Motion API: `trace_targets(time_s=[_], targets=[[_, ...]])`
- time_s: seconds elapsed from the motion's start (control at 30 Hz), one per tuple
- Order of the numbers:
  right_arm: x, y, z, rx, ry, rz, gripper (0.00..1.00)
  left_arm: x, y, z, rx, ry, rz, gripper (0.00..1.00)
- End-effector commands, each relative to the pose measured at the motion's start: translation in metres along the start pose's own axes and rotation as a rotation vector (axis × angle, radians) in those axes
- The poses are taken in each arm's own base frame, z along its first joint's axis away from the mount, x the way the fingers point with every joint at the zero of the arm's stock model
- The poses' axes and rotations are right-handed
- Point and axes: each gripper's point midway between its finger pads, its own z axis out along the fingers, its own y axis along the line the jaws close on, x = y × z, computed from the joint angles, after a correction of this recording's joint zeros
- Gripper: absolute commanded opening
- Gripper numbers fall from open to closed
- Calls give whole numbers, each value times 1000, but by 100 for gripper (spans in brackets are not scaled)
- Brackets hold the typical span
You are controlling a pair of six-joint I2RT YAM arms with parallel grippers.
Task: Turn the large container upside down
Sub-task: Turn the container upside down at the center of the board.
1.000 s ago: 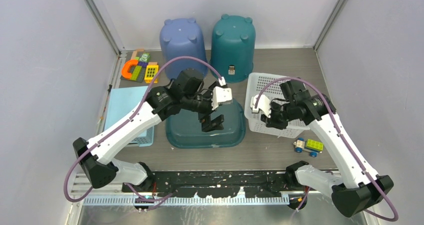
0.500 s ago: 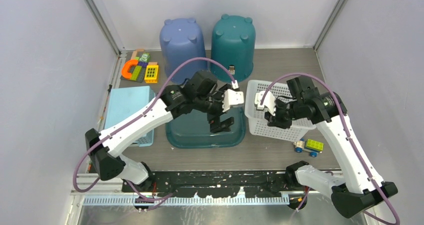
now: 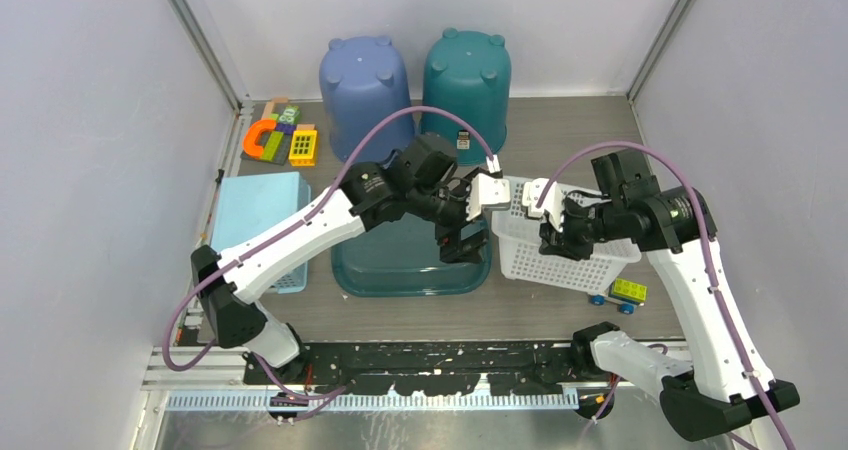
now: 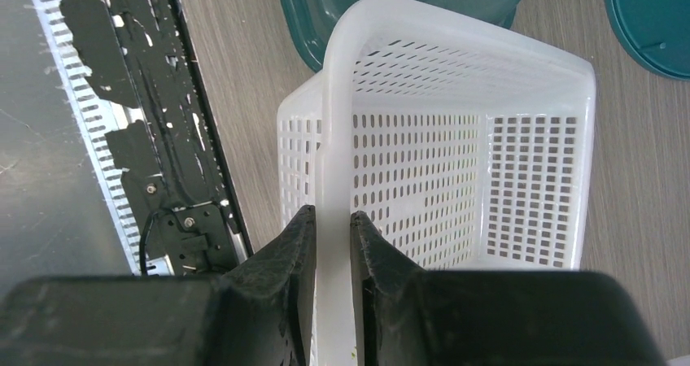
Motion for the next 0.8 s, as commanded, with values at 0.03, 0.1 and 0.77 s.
trace_targets(time_s=[0.03,0.1,0.77], targets=[[-18,9,-11,-11,-87,-24,1,-19,-17,0,66,-42,-9,84],[-21,11,-14,-23,-105,-25,1,-19,-19,1,74,-39,-10,82],[-31,27,-22,-89,-167,-29,1,-23,-10,10,43,-32,-31,76]])
